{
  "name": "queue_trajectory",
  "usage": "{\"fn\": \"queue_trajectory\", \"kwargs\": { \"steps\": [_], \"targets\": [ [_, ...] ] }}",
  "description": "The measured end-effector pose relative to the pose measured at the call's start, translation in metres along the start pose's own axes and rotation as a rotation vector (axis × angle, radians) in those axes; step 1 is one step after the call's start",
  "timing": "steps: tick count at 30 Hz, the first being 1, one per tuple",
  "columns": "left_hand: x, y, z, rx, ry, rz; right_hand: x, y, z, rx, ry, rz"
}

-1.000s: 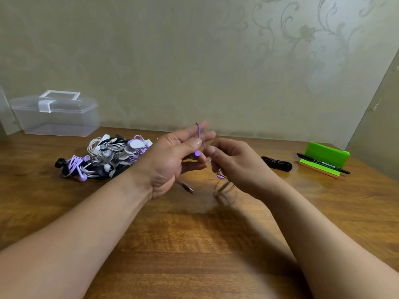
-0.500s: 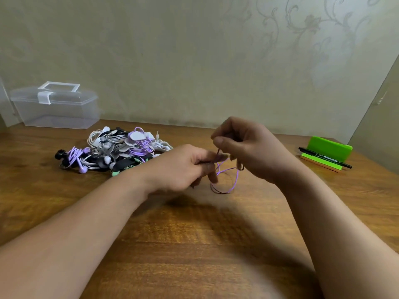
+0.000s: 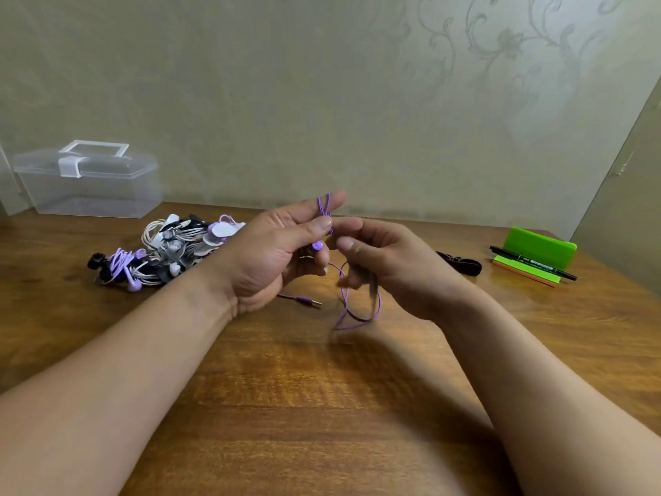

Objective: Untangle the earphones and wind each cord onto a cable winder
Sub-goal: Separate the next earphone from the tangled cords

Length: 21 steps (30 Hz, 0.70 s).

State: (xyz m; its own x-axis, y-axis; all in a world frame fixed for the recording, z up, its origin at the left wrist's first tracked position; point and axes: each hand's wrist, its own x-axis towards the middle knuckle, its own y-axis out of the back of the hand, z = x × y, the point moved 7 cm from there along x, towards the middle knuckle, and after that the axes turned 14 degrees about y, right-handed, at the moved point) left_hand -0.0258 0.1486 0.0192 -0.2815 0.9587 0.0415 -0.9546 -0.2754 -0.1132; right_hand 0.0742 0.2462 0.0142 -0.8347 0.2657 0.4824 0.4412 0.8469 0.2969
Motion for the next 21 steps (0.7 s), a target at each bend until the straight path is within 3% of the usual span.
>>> {"fn": "queue_trajectory", "kwargs": {
  "steps": [4,7,10,12,17,21],
  "targets": [
    [0.002,0.005,-0.002,0.251,-0.096,0.187,-0.002,-0.003,0.009,-0.175,-0.129,0.037],
    [0.004,0.013,-0.004,0.517,-0.128,0.324,-0.004,-0.009,0.003,-0.337,-0.123,-0.033],
    [0.003,0.009,-0.01,0.783,-0.083,0.322,-0.002,-0.016,-0.013,-0.658,0.014,-0.126],
    [0.002,0.004,-0.012,0.898,-0.029,0.28,0.0,-0.008,-0.019,-0.777,0.034,-0.088],
    [0.001,-0.003,-0.016,0.943,0.034,0.147,-0.001,0.011,-0.031,-0.741,0.041,0.038],
    [0.001,-0.004,-0.012,0.924,-0.011,0.085,-0.003,0.014,-0.036,-0.565,0.037,-0.012]
  ]
}}
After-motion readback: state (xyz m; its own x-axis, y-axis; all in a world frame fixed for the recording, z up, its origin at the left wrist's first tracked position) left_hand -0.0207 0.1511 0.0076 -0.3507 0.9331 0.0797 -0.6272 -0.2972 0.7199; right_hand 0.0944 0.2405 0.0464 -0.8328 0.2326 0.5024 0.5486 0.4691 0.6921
